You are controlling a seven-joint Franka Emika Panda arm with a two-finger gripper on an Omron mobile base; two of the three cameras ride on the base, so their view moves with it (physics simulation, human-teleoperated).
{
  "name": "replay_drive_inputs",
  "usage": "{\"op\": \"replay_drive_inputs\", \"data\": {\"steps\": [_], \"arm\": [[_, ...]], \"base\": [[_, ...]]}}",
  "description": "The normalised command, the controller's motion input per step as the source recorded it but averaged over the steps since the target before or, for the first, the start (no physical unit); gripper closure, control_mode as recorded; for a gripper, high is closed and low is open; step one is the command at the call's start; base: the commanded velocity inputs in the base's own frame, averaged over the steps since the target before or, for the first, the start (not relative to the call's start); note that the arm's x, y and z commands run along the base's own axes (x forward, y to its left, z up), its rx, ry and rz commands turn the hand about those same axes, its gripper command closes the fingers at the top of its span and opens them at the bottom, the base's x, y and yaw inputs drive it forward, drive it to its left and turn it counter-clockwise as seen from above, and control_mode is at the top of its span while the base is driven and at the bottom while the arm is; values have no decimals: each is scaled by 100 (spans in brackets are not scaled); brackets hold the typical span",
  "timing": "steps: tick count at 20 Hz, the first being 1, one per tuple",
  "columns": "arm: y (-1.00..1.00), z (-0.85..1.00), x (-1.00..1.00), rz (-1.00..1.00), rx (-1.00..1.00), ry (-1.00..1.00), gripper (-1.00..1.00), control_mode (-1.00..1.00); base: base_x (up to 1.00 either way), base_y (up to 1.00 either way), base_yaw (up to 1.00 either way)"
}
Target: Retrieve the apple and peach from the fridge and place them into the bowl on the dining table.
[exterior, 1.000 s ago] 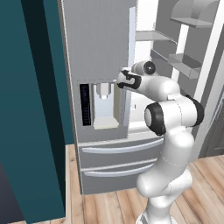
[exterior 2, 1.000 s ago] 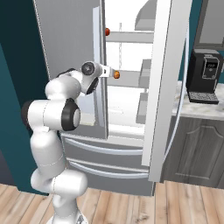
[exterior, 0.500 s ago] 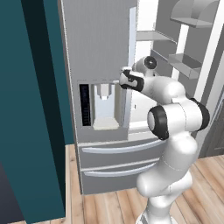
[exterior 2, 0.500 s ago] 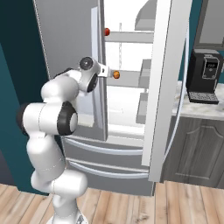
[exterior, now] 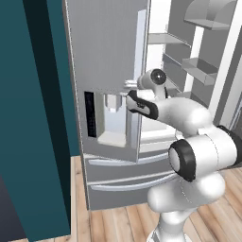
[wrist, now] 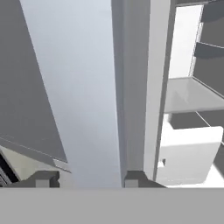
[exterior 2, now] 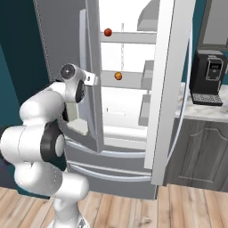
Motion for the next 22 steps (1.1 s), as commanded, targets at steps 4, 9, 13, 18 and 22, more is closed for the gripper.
{"op": "replay_drive_inputs", "data": {"steps": [4,9,13,18,22], "arm": [[58,17,-88,0,-1,0,100,-100],[46,42,-51,2,0,8,100,-100],[54,43,-44,10,0,8,100,-100],[51,29,-44,14,-1,7,-100,-100],[-16,34,-71,9,0,0,-100,-100]], "base": [[0,0,0],[0,0,0],[0,0,0],[0,0,0],[0,0,0]]}}
